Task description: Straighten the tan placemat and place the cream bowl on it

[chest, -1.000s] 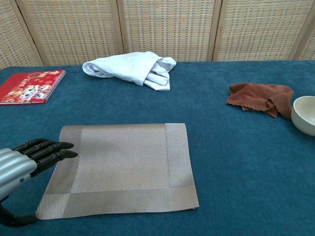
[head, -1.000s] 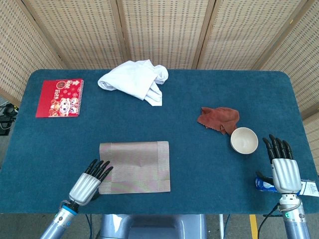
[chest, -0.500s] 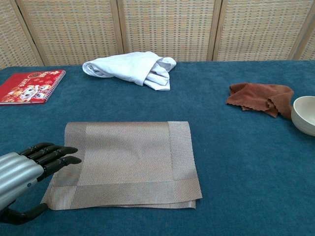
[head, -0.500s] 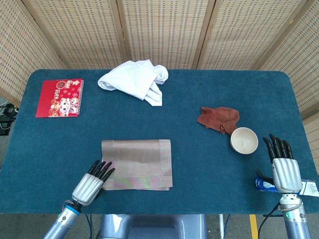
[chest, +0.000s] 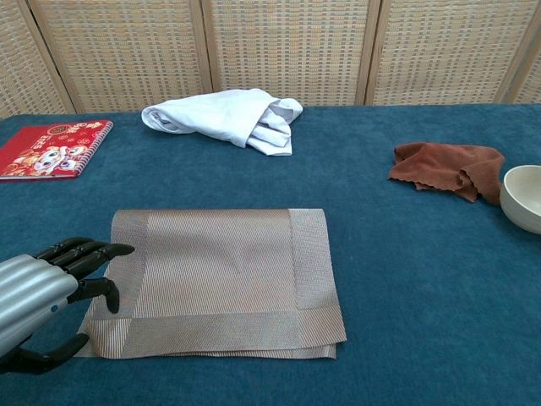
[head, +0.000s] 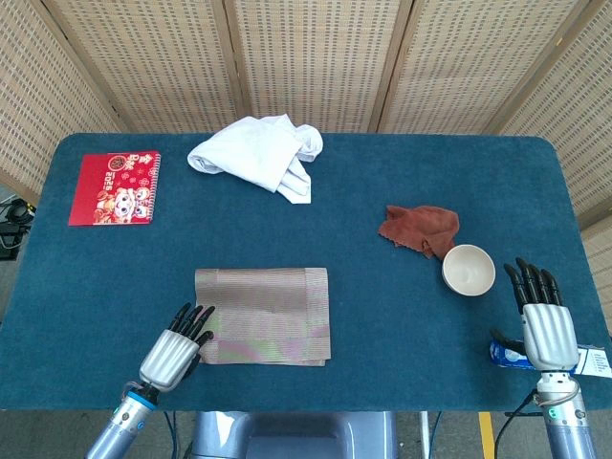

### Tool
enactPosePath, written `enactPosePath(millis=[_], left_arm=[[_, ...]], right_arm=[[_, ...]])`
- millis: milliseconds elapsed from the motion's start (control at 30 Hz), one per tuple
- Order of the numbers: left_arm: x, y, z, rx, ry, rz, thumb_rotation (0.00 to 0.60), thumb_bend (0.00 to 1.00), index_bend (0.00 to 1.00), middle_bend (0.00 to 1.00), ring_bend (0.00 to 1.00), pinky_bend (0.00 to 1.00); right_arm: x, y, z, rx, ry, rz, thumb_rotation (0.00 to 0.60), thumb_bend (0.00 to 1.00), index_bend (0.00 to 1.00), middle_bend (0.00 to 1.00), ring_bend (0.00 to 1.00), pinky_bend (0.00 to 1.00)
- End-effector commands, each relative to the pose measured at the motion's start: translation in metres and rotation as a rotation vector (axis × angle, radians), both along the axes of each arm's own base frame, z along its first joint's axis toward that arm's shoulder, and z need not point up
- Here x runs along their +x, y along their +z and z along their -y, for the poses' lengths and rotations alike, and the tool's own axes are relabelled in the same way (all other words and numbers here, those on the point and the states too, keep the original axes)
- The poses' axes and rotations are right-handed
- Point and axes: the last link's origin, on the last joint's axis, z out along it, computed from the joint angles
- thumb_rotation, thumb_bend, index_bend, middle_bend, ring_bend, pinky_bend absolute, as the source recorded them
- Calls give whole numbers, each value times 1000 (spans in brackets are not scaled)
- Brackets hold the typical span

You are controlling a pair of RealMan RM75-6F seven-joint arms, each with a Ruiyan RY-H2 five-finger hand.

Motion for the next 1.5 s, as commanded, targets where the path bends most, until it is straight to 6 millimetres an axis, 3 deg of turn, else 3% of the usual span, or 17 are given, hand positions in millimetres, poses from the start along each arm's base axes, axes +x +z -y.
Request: enactPosePath(millis=[33, 267, 867, 1167, 1500], left_arm=[[0, 0, 0, -2, 5, 1, 600, 440, 457, 0, 0, 0], [-2, 3, -2, -7, 19, -11, 600, 440, 507, 0, 0, 0], [-4, -2, 0, -50, 48, -4, 600, 455, 524, 0, 0, 0], [-4, -2, -1, -39, 56, 12, 600, 553, 591, 0, 0, 0], [-2, 4, -5, -11, 59, 29, 600, 555, 598, 0, 0, 0]], right_arm=[[0, 0, 0, 0, 0, 3, 600, 237, 70, 0, 0, 48], [0, 2, 0, -4, 2, 13, 600, 237, 70, 0, 0, 48], [1, 1, -1, 4, 8, 23, 600, 237, 70, 0, 0, 48], [3, 0, -2, 8, 13, 23, 600, 237, 70, 0, 0, 48], [3, 1, -3, 9, 15, 26, 600, 236, 70, 0, 0, 48]])
